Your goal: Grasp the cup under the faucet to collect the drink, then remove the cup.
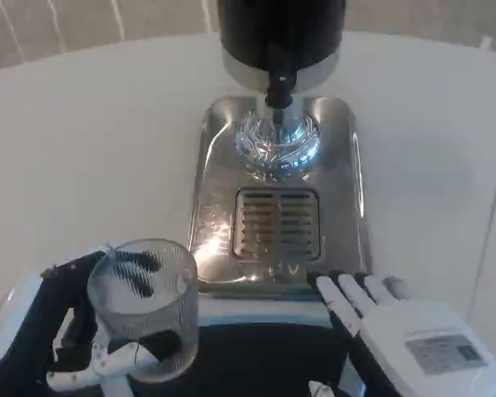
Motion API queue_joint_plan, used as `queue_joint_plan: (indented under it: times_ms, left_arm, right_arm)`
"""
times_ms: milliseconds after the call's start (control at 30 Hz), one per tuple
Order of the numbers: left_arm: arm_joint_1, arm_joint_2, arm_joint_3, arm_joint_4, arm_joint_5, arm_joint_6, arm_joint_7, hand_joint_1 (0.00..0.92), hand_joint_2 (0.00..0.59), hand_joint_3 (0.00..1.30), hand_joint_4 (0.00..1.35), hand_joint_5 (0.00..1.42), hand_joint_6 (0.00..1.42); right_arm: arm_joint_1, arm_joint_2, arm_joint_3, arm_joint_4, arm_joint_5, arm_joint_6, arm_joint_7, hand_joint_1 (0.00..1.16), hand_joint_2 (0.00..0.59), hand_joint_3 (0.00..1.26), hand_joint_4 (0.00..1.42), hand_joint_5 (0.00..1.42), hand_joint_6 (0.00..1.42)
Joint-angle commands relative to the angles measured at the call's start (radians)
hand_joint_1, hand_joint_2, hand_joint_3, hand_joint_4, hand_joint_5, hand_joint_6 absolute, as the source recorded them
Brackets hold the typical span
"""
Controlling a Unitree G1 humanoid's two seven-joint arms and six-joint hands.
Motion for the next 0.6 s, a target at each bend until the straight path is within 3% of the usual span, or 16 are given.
queue_joint_plan:
  times_ms: [33,600]
  left_arm:
    - [-0.007,0.001,0.01,-0.001,-0.015,-0.005,-0.002,0.58,0.033,0.93,1.11,1.36,1.42]
    - [-0.019,-0.008,-0.002,0.001,-0.009,0.0,-0.004,0.58,0.033,0.93,1.11,1.36,1.42]
  right_arm:
    - [0.016,0.009,0.002,-0.021,-0.006,-0.009,0.0,0.18,0.563,0.0,0.0,0.0,0.0]
    - [0.023,0.01,-0.015,-0.032,-0.005,-0.021,-0.009,0.18,0.563,0.0,0.0,0.0,0.0]
